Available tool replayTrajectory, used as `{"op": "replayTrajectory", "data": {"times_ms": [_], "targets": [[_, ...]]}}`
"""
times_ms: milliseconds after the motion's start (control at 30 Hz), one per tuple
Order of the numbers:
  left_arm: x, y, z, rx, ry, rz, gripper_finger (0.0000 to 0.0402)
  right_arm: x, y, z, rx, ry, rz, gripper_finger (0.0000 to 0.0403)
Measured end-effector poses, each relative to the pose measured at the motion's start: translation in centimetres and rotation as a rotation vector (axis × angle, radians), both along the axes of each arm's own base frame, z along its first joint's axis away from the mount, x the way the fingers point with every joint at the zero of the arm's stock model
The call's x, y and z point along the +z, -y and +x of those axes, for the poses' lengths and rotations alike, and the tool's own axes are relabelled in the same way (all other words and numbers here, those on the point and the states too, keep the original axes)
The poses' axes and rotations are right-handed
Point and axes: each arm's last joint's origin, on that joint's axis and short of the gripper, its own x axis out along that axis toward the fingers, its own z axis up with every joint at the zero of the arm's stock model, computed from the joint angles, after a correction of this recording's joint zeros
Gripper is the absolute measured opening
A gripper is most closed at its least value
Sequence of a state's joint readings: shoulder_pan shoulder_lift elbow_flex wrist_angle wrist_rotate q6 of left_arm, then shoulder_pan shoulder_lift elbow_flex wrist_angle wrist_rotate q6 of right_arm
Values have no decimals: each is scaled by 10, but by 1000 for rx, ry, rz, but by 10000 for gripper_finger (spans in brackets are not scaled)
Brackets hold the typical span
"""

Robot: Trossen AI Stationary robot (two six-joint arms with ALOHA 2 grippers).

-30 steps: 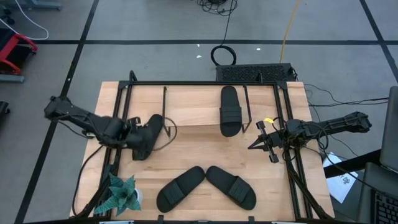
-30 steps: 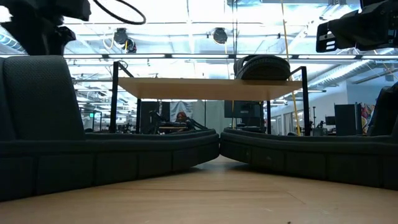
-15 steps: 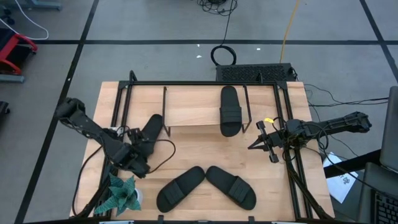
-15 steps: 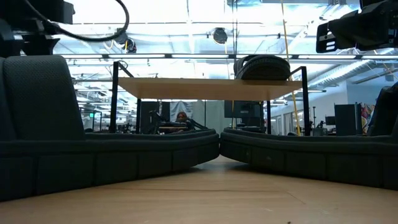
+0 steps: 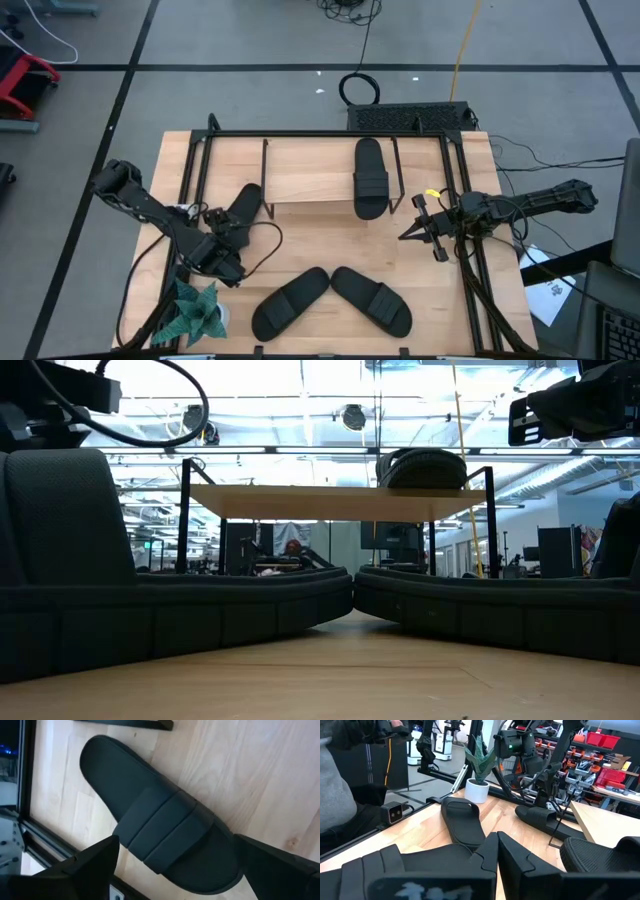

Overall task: Pick and place slides into the shelf
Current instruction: Put the top left black slide on the shelf

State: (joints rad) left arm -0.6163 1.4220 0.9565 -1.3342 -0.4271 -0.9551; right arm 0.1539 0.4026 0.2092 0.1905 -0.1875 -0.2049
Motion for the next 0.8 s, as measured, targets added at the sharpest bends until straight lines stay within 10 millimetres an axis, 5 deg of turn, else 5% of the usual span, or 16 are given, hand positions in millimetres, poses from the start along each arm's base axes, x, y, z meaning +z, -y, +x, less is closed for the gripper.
{"op": "replayTrajectory", "data": {"times_ms": [400,800], "targets": [[0,7,-5,-68,-8,12,383,0,0,0,0,-1,1,0],[-25,2,-19,-120,-74,63,383,0,0,0,0,-1,2,0]]}}
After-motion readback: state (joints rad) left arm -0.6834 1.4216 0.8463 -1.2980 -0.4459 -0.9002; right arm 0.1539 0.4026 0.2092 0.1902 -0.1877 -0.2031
